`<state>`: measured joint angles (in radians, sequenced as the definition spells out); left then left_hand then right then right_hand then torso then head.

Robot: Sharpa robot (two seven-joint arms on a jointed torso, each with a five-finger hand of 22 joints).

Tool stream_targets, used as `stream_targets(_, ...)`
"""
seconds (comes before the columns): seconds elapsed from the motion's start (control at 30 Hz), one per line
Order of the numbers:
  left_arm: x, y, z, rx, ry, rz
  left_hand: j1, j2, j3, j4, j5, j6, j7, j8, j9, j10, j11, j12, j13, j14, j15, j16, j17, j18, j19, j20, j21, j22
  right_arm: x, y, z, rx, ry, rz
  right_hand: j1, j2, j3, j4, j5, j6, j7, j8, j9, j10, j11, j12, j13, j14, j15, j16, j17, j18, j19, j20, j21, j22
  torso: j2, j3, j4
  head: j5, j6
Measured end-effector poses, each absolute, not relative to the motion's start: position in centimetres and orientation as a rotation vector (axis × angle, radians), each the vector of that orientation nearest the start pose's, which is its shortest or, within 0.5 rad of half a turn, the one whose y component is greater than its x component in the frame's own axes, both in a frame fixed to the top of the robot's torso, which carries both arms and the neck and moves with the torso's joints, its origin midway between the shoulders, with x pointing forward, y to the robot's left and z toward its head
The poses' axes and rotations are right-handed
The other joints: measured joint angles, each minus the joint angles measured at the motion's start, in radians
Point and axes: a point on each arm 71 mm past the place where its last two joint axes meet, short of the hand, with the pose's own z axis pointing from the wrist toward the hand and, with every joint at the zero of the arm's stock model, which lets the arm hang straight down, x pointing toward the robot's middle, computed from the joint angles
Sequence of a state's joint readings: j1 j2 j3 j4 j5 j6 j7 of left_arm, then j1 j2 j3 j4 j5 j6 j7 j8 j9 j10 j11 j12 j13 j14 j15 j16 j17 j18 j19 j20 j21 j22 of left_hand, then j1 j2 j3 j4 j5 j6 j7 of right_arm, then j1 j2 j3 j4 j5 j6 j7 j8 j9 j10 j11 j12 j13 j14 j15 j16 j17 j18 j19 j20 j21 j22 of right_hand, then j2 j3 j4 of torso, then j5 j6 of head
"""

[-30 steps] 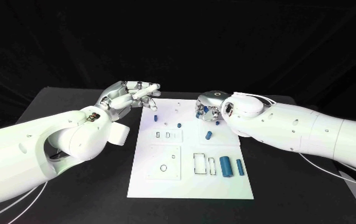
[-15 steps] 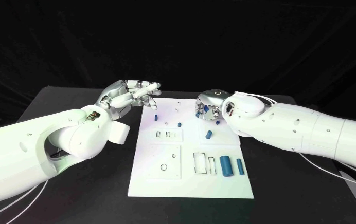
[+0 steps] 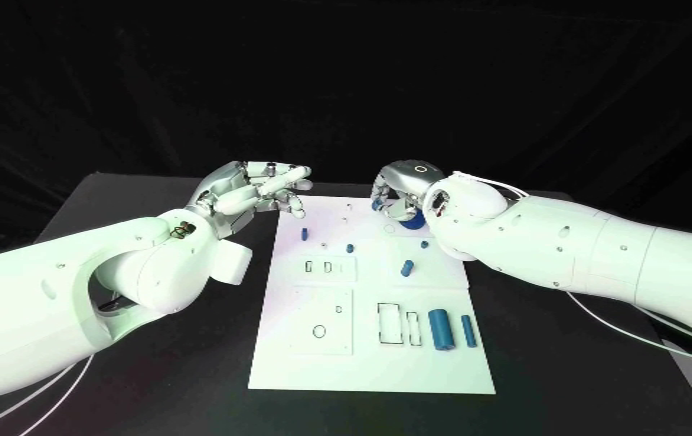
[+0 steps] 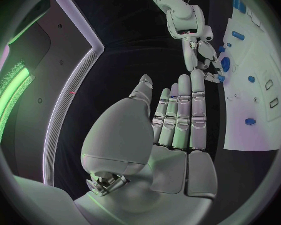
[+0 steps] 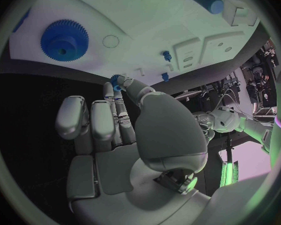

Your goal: Assemble the parts on the task board

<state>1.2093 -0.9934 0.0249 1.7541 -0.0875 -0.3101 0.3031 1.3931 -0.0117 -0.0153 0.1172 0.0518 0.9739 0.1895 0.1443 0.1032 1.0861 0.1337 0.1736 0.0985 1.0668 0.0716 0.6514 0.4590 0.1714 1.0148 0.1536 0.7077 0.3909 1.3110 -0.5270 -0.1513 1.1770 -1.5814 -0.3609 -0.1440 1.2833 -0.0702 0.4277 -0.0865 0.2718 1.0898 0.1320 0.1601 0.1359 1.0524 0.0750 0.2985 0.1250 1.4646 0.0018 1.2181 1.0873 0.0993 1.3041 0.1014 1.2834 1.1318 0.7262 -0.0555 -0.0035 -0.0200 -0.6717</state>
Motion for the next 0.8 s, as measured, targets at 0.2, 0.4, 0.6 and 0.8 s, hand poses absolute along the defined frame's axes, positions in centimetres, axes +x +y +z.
stream_targets(0.2, 45.3, 21.0, -13.6, -1.017, 1.483, -1.603, 0.000, 0.000, 0.000, 0.000, 0.000, 0.000, 0.000, 0.000, 0.000, 0.000, 0.000, 0.000, 0.000, -0.006, -0.001, 0.000, 0.000, 0.000, -0.004, 0.004, 0.004, 0.001, 55.4, -12.5, -17.5, -0.309, 1.536, 0.477, 0.000, 0.000, 0.000, 0.000, -0.002, 0.000, 0.000, 0.000, 0.000, 0.000, 0.000, 0.000, -0.001, 0.000, 0.000, 0.005, 0.003, 0.000, 0.000, 0.000, 0.004, 0.004, 0.001, 0.0000, -0.0009, 0.003, 0.002)
stream_targets(0.4, 45.3, 20.9, -13.6, -1.018, 1.483, -1.605, 0.000, 0.000, 0.000, 0.000, 0.000, 0.000, 0.000, 0.000, 0.000, 0.000, 0.000, 0.000, 0.000, -0.007, 0.000, 0.000, 0.000, 0.000, -0.011, 0.004, 0.004, 0.002, 55.8, -11.2, -17.5, -0.301, 1.527, 0.486, 0.000, 0.000, 0.000, 0.005, -0.002, 0.000, 0.000, -0.002, 0.004, 0.000, 0.000, 0.000, -0.002, 0.000, 0.000, 0.008, 0.006, 0.000, 0.000, 0.000, 0.004, 0.007, 0.003, 0.0000, -0.0012, 0.004, 0.005)
stream_targets(0.6, 45.3, 20.8, -13.6, -1.018, 1.485, -1.607, 0.000, 0.000, 0.000, 0.000, 0.000, 0.000, 0.000, 0.000, 0.000, 0.000, 0.000, 0.000, 0.000, -0.007, 0.000, 0.000, 0.000, 0.000, -0.011, 0.004, 0.004, 0.002, 56.1, -10.7, -17.8, -0.294, 1.531, 0.487, 0.000, 0.000, 0.000, 0.005, -0.002, -0.001, 0.001, -0.004, 0.006, 0.000, 0.000, 0.000, -0.003, 0.000, 0.000, 0.008, 0.006, 0.000, 0.003, -0.004, 0.004, 0.007, 0.007, -0.0015, 0.0016, 0.003, 0.006)
stream_targets(0.8, 45.3, 20.7, -13.6, -1.018, 1.486, -1.609, 0.000, 0.000, 0.000, 0.000, 0.000, 0.000, 0.000, 0.000, 0.000, 0.000, 0.000, 0.000, 0.000, -0.007, 0.000, 0.000, 0.000, 0.000, -0.011, 0.004, 0.004, 0.002, 56.0, -10.2, -18.2, -0.291, 1.540, 0.497, 0.000, 0.000, 0.000, 0.005, -0.002, -0.002, 0.001, -0.006, 0.006, 0.000, 0.000, 0.000, -0.004, 0.000, 0.000, 0.008, 0.006, 0.000, 0.003, -0.003, 0.004, 0.007, 0.012, -0.0042, 0.0050, 0.001, 0.007)
